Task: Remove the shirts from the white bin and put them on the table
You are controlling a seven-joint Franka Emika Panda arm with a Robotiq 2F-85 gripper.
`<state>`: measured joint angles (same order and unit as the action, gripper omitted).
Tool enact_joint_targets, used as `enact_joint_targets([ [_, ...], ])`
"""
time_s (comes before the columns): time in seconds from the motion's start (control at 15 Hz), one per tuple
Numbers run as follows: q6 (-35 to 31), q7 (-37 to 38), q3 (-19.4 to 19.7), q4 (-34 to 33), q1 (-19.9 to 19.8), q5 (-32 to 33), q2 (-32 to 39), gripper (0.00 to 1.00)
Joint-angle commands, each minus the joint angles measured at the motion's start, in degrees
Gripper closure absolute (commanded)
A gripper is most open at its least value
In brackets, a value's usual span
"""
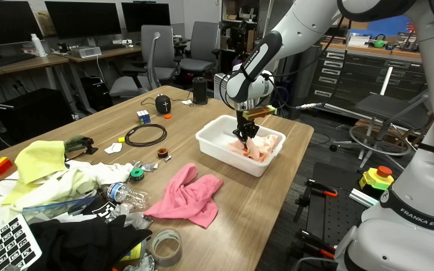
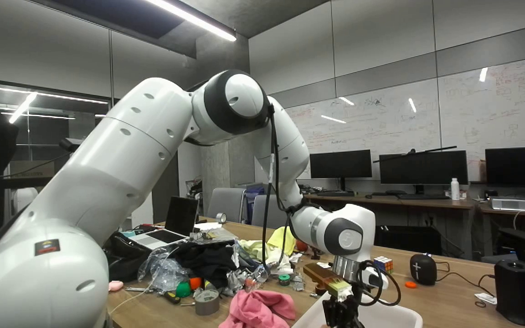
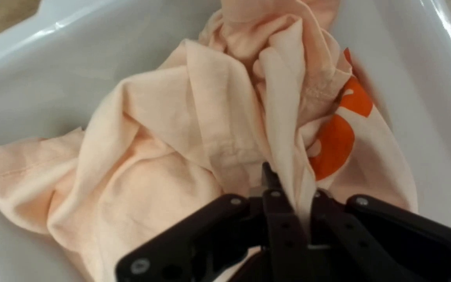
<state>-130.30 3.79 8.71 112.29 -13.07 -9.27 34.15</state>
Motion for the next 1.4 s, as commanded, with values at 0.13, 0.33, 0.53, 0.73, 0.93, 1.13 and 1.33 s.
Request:
enact_joint_targets([
  [0.13, -3.1, 0.3, 0.33, 1.91, 0.99, 1.09, -5.48, 0.97],
  [0.33, -5.74, 0.6, 0.54, 3.4, 2.41, 2.86, -10.25, 0.97],
  [0.53, -8.15, 1.13, 0.61, 4.9, 4.65, 6.61, -16.01, 0.97],
  [0.73, -9.9, 2.33, 0.25, 6.1, 7.03, 10.9, -21.65, 0.97],
  [0.93, -11.99, 4.14, -0.2, 7.33, 9.15, 15.88, -26.92, 0.97],
  [1.13, -14.21, 6.29, -1.44, 9.1, 10.85, 20.56, -32.41, 0.97],
  [1.33, -14.53, 7.95, -3.51, 10.44, 11.72, 24.41, -36.37, 0.97],
])
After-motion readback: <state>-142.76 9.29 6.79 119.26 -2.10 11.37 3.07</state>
